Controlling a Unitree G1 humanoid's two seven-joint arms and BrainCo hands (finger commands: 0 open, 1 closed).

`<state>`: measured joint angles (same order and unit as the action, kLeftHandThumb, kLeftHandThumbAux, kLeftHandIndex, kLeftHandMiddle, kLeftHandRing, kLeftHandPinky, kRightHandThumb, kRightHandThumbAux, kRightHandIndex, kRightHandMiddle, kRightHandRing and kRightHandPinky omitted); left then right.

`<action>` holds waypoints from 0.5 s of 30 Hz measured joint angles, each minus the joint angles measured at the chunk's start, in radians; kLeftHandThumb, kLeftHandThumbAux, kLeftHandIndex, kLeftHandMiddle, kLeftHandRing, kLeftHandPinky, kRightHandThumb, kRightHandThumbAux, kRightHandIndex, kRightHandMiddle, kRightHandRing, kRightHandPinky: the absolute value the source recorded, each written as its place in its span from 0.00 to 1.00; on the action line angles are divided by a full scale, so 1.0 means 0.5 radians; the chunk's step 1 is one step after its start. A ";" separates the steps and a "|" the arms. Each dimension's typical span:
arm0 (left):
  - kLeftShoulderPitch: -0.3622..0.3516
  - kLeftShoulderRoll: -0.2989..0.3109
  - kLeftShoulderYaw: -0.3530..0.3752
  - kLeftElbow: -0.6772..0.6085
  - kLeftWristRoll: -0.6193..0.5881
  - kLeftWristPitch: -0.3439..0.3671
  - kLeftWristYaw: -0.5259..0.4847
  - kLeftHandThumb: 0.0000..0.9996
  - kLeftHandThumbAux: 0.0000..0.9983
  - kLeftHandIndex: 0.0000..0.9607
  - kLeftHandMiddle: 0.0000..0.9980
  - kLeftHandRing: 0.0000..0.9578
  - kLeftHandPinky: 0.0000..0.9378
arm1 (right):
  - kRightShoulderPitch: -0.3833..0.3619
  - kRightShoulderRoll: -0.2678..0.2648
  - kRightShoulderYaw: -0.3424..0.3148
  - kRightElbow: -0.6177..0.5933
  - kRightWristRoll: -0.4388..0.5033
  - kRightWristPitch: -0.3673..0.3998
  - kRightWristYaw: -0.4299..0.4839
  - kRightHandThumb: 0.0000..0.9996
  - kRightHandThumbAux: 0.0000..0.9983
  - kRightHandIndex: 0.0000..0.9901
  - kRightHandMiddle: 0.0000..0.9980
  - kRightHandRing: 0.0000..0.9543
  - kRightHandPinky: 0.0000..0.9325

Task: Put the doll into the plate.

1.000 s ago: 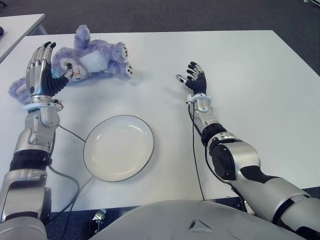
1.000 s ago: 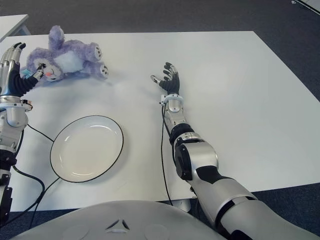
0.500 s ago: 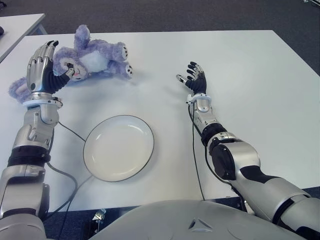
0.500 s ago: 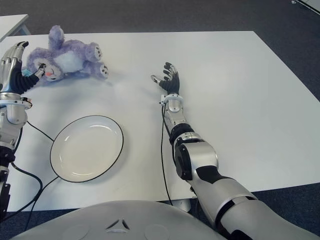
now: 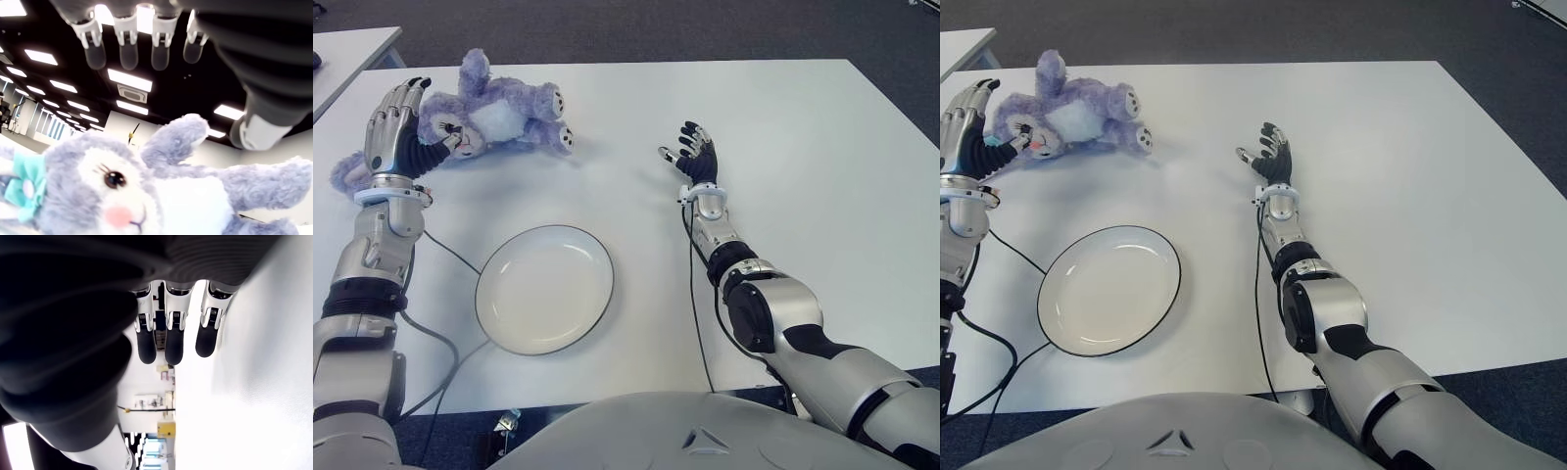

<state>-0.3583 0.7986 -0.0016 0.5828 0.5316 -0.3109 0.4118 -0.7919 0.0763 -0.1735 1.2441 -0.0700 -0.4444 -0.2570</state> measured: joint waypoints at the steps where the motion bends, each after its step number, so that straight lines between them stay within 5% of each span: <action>1: -0.009 0.002 -0.006 0.004 0.000 0.000 -0.010 0.35 0.57 0.00 0.07 0.07 0.11 | 0.000 0.000 0.000 0.000 -0.001 0.000 0.000 0.21 0.95 0.16 0.18 0.17 0.19; 15: -0.124 0.032 -0.090 0.110 0.022 -0.032 -0.049 0.35 0.57 0.00 0.06 0.07 0.13 | 0.000 0.001 0.001 0.000 -0.008 0.002 -0.014 0.19 0.95 0.15 0.18 0.17 0.19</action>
<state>-0.4205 0.8146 -0.0466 0.6376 0.5425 -0.3271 0.3874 -0.7920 0.0766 -0.1729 1.2441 -0.0741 -0.4431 -0.2640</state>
